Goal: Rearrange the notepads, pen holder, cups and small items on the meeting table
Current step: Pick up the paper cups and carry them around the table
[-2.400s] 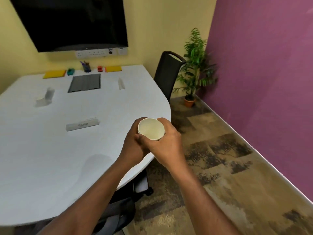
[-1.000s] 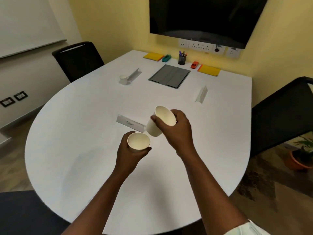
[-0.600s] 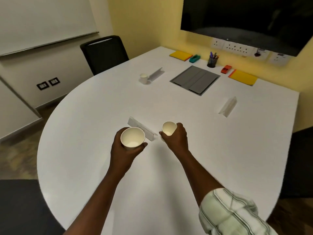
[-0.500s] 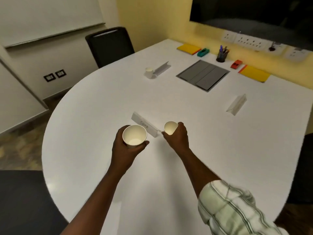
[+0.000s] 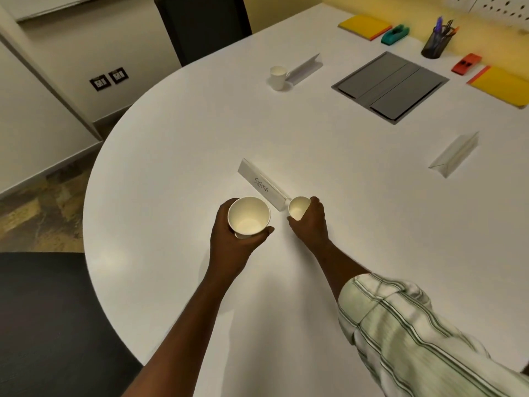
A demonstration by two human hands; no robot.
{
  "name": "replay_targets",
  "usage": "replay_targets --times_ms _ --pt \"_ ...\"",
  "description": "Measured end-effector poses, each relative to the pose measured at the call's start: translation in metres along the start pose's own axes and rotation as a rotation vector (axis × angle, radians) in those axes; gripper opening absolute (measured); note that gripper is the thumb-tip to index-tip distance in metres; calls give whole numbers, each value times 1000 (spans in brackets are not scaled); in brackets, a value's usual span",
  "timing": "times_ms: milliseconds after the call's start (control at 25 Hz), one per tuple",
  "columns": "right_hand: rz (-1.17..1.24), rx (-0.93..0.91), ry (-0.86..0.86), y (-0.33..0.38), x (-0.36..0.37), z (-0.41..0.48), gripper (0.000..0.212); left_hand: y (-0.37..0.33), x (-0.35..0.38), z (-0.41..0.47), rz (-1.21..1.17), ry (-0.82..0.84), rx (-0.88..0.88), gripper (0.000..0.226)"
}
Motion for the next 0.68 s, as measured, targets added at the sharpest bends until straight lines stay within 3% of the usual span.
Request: replay_targets --times_ms 360,560,680 --pt "-5 -2 56 -3 8 10 89 10 4 3 17 12 -48 68" --pt "-49 52 65 2 -4 -2 124 6 2 -2 9 17 -39 70" --pt "-43 58 -9 11 -21 -28 118 -2 3 -8 -7 42 -26 69"
Point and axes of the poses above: each hand's wrist, its own z-axis towards the middle knuckle, its own x-axis out of the palm, y = z × x, the point moved 4 cm from there along z, towards the middle knuckle, and after that the axes turned 3 degrees about -z, right-handed, at the moved point
